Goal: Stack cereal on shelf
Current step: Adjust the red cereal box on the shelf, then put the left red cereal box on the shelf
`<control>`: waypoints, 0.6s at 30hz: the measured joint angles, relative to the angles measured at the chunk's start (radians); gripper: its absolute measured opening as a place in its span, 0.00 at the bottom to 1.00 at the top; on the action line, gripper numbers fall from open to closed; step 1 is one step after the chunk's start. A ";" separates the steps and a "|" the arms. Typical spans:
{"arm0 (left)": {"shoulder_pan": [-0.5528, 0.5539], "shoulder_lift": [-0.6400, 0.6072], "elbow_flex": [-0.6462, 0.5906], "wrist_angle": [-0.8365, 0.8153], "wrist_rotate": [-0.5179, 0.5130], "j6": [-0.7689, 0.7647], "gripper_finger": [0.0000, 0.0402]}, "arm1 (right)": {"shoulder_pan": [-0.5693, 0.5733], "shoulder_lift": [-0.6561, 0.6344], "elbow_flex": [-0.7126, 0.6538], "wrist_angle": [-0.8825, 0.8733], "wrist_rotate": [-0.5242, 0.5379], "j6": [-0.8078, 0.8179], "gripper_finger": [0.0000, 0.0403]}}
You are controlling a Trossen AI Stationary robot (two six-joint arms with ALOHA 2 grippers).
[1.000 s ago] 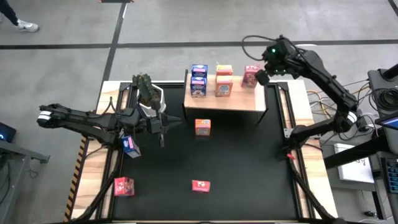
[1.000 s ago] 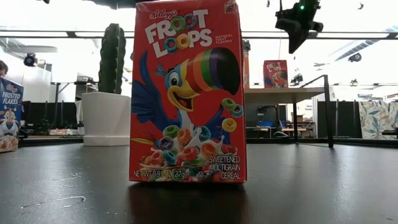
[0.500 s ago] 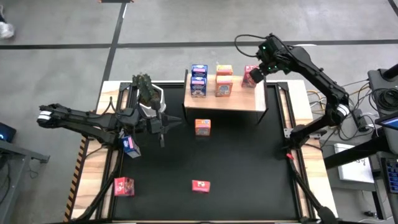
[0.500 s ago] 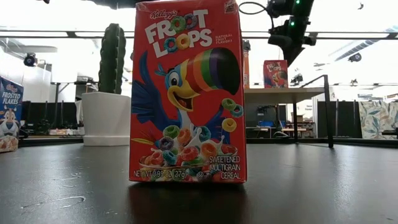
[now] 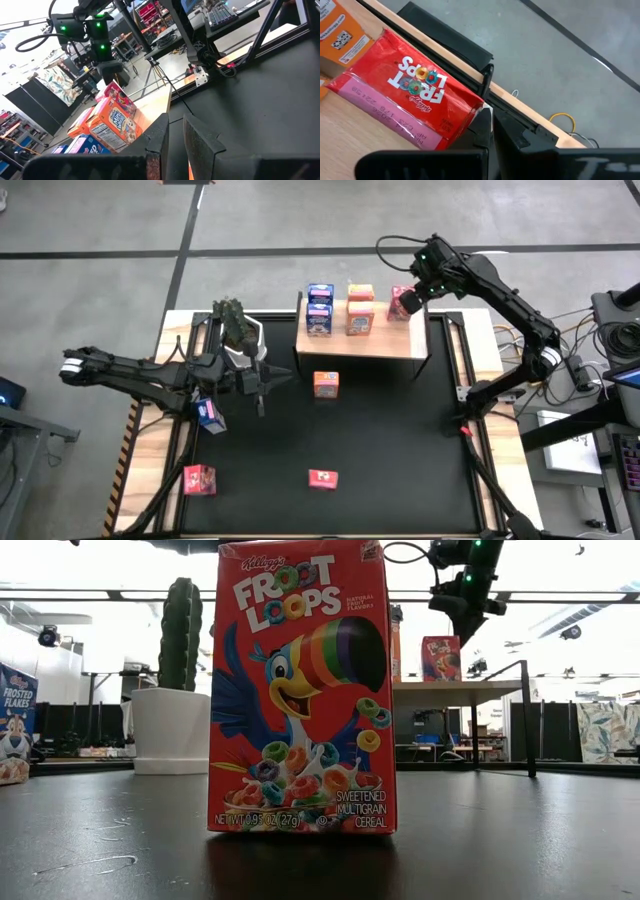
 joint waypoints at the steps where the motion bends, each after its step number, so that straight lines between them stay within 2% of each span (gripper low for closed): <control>1: 0.000 0.000 0.000 0.000 0.000 0.000 0.10 | 0.000 0.000 0.000 0.000 0.000 0.000 0.02; 10: 0.000 0.000 0.000 0.000 0.000 0.000 0.10 | 0.000 -0.011 0.000 -0.001 0.000 0.001 0.02; 18: 0.000 0.000 0.000 0.000 0.000 -0.005 0.10 | 0.068 -0.122 0.007 0.006 0.001 0.038 0.02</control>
